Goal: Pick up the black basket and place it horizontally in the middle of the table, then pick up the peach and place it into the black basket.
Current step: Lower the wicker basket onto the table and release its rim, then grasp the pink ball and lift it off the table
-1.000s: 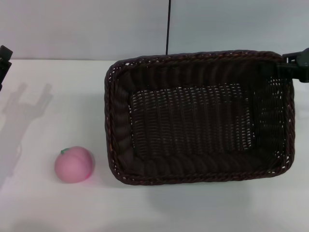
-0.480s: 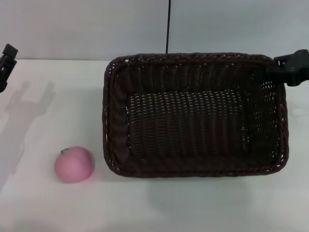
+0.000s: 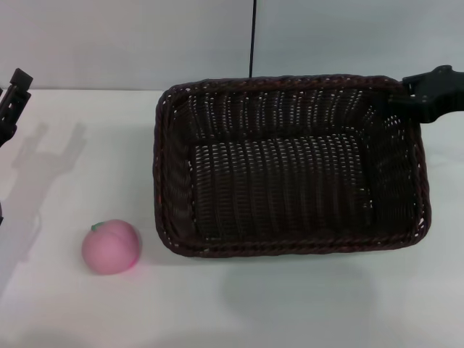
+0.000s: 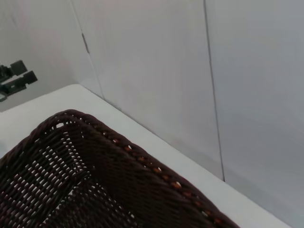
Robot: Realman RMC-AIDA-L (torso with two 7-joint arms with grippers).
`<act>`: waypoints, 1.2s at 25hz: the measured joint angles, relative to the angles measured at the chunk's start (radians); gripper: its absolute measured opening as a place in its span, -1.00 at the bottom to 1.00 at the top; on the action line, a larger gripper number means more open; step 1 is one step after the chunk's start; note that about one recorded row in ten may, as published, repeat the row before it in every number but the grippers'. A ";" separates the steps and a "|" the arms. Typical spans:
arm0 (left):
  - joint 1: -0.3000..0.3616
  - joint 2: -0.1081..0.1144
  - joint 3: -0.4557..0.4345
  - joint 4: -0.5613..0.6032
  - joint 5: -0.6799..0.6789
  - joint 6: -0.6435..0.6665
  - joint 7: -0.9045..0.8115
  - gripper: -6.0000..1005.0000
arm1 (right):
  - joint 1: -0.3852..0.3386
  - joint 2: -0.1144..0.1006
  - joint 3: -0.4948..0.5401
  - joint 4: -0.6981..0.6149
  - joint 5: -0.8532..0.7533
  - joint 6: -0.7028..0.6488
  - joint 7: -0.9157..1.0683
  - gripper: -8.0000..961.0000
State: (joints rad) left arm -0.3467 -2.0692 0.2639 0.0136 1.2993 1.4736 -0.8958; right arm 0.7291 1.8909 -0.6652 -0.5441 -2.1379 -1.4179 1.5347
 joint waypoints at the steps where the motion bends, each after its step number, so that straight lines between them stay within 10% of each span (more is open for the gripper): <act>1: 0.000 0.000 0.000 0.000 0.000 0.000 0.000 0.64 | 0.000 0.000 0.000 0.000 0.000 0.000 0.000 -0.55; 17: -0.003 0.000 0.002 -0.002 0.000 0.000 -0.002 0.64 | -0.026 0.032 0.039 -0.005 0.021 0.108 -0.009 0.01; 30: 0.126 0.050 0.279 0.343 0.136 0.192 -0.167 0.64 | -0.381 0.177 0.327 0.015 0.773 0.213 -0.319 0.05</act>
State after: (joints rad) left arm -0.2206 -2.0192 0.5432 0.3568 1.4357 1.6652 -1.0628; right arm 0.3485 2.0678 -0.3378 -0.5286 -1.3652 -1.2053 1.2161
